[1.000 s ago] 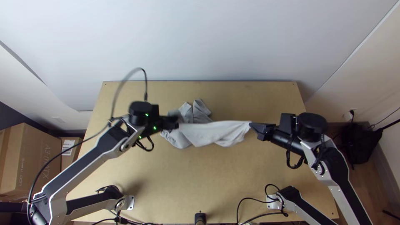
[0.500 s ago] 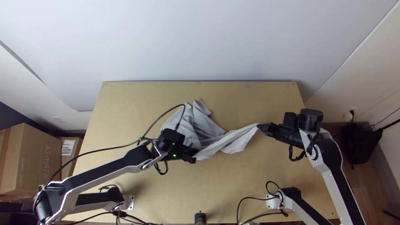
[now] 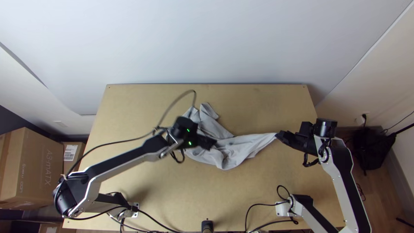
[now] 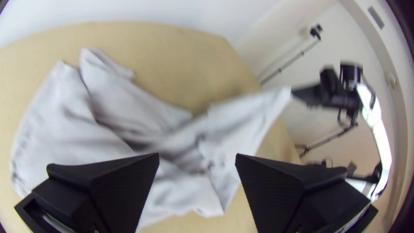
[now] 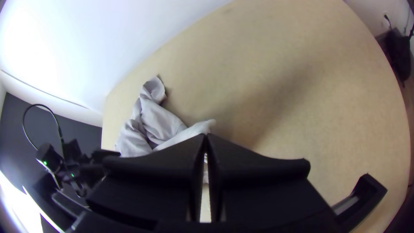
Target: Fold the t-shirt
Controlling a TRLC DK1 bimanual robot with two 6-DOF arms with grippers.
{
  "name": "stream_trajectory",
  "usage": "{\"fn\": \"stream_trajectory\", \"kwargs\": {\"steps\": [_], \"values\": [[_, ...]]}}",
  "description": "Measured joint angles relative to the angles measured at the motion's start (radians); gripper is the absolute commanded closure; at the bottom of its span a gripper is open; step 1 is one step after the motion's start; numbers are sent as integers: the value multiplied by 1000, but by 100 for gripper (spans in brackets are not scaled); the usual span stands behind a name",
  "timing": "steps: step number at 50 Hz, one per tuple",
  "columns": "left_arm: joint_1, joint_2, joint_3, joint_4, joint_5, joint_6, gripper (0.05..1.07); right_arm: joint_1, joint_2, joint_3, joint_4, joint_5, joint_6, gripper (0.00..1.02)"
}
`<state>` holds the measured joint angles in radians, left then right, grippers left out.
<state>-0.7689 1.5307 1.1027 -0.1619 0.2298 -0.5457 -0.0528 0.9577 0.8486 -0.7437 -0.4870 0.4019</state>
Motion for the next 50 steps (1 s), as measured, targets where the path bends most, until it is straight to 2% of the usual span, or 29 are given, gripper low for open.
{"fn": "stream_trajectory", "kwargs": {"steps": [13, 17, 21, 25, 31, 33, 36, 38, 50], "values": [[307, -32, 73, -124, 108, 16, 18, -14, 0, -6, 1, 0, -14, 100], [371, -32, 71, -203, 161, 59, 28, -14, 0, -6, 1, 0, -14, 100], [427, -32, 68, -278, 248, 130, 29, -14, 0, -6, 0, 0, -14, 100], [472, -32, 48, -349, 279, 219, 29, -14, -2, -6, 0, 0, -14, 100], [518, -32, 12, -428, 283, 325, 29, -14, -8, -7, 0, 0, -14, 100], [526, -32, -1, -436, 283, 345, 36, -14, -12, -7, 0, 0, -14, 100], [529, -32, -17, -435, 282, 367, 53, -14, -19, -8, 0, 0, -13, 100], [529, -32, -29, -432, 282, 375, 59, -14, -23, -10, 0, 0, -13, 100], [529, -32, -48, -399, 278, 383, 58, -14, -36, -11, -3, 0, -10, 100]]}}
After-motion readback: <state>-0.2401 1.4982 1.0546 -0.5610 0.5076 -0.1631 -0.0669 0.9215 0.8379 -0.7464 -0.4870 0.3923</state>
